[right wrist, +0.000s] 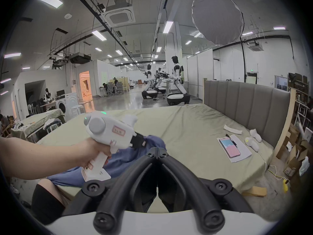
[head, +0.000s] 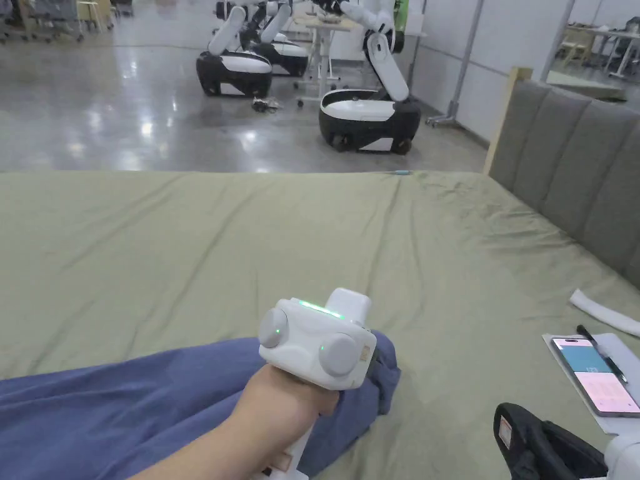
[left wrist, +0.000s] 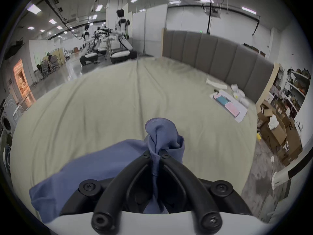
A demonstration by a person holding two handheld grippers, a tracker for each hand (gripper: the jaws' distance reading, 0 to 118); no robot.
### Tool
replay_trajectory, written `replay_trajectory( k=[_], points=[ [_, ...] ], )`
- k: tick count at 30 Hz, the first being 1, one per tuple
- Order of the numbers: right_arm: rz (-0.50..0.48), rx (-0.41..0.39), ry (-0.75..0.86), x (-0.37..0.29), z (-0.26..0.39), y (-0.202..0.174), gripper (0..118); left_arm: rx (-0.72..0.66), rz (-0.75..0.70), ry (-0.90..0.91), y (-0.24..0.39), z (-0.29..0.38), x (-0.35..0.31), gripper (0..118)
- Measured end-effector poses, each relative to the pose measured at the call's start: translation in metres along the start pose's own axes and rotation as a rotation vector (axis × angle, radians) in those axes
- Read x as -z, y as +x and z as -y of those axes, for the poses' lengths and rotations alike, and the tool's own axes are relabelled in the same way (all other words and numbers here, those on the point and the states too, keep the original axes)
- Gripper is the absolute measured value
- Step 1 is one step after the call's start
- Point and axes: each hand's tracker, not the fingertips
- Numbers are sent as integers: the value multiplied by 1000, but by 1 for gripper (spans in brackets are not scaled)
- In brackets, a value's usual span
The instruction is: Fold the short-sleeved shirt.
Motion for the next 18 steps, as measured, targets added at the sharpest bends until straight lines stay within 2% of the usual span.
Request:
replay_trajectory(
  k=[1, 2, 3, 4, 5, 7, 12, 14, 15, 16, 17, 18],
  points=[
    [2, 6, -11, 1, 3, 2, 0, -11, -2, -12, 0, 5, 5, 14],
    [2, 15, -20, 3, 5, 3, 0, -40, 29, -28, -3, 9, 6, 38],
    [0, 22, -24, 5, 6, 3, 0, -68, 48, -33, -7, 12, 5, 69],
    [-3, 26, -26, 7, 7, 2, 0, -95, 55, -33, -14, 14, 3, 109],
    [-9, 25, -28, 8, 7, -1, 0, -110, 53, -17, -20, 16, -4, 118],
    [-23, 15, -25, 12, 7, -7, 0, -155, 33, 105, -35, 20, -32, 114],
    [-77, 0, -13, 26, 4, -29, 0, -228, -53, 438, -79, 57, -166, 114],
    [-104, -16, -11, 34, 4, -40, 0, -247, -145, 494, -95, 84, -222, 112],
    [-117, -24, -12, 39, 5, -45, 0, -253, -204, 547, -103, 102, -248, 107],
    [-128, -33, -16, 44, 6, -51, 0, -260, -271, 604, -114, 118, -271, 89],
    [-137, -41, -20, 50, 8, -58, 0, -259, -353, 631, -120, 137, -295, 62],
    [-142, -55, -26, 56, 10, -64, 0, -256, -470, 636, -124, 154, -313, 23]
  ],
)
